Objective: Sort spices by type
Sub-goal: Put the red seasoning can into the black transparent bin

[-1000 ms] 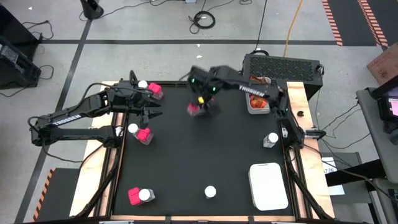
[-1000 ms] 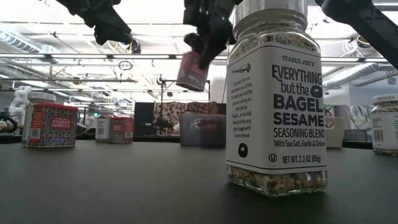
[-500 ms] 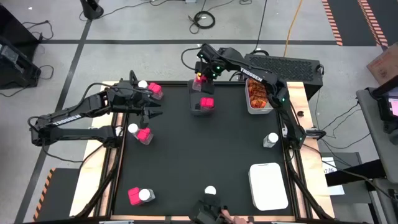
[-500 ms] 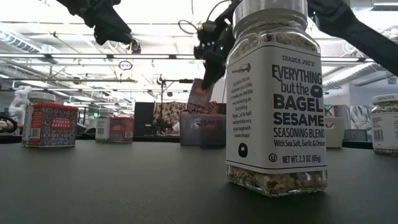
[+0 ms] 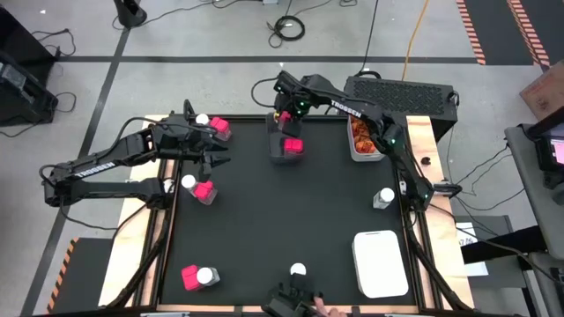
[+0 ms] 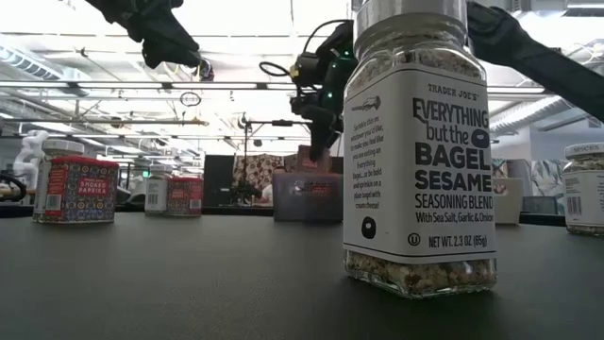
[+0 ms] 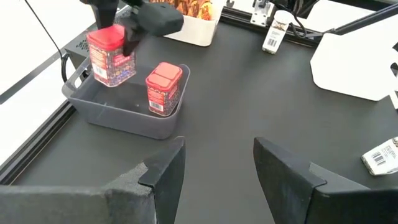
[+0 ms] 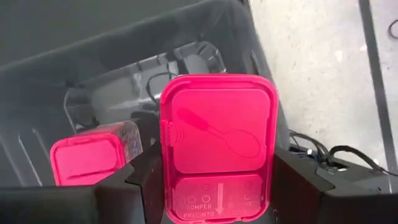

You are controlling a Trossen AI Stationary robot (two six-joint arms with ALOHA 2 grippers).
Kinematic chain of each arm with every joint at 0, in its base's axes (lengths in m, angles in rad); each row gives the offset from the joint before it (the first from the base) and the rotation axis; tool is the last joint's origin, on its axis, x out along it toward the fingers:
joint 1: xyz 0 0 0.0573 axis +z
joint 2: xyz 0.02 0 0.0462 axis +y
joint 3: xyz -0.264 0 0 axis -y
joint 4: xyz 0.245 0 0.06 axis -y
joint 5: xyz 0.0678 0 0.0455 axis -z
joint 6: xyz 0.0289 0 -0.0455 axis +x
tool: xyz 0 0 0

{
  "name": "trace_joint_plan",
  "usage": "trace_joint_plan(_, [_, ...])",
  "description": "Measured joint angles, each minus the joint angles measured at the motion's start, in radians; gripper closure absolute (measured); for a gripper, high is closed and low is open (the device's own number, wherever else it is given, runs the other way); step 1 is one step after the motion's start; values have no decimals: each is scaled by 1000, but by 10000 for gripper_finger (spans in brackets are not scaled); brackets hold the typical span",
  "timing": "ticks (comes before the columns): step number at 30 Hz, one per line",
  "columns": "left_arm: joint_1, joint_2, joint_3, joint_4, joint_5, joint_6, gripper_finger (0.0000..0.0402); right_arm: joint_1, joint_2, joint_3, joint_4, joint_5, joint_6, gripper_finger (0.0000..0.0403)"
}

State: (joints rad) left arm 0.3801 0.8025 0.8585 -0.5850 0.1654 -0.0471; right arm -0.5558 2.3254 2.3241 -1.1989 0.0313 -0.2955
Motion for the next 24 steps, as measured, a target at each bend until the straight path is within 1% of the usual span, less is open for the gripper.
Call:
trace_joint_plan(6, [0, 0, 0, 0, -1, -19, 207, 9, 31, -2, -63, -4, 23, 195])
trace_joint_plan(13, [0, 0, 0, 0, 0, -25, 207, 39, 32, -29, -108, -8, 26, 195])
trace_joint_plan(19, [0, 0, 0, 0, 0, -25, 207, 68, 31, -43, -74, -5, -5, 195])
trace_joint_plan(24, [-2, 0, 0, 1, 0, -27, 207, 77, 23, -92, -59, -10, -30, 195])
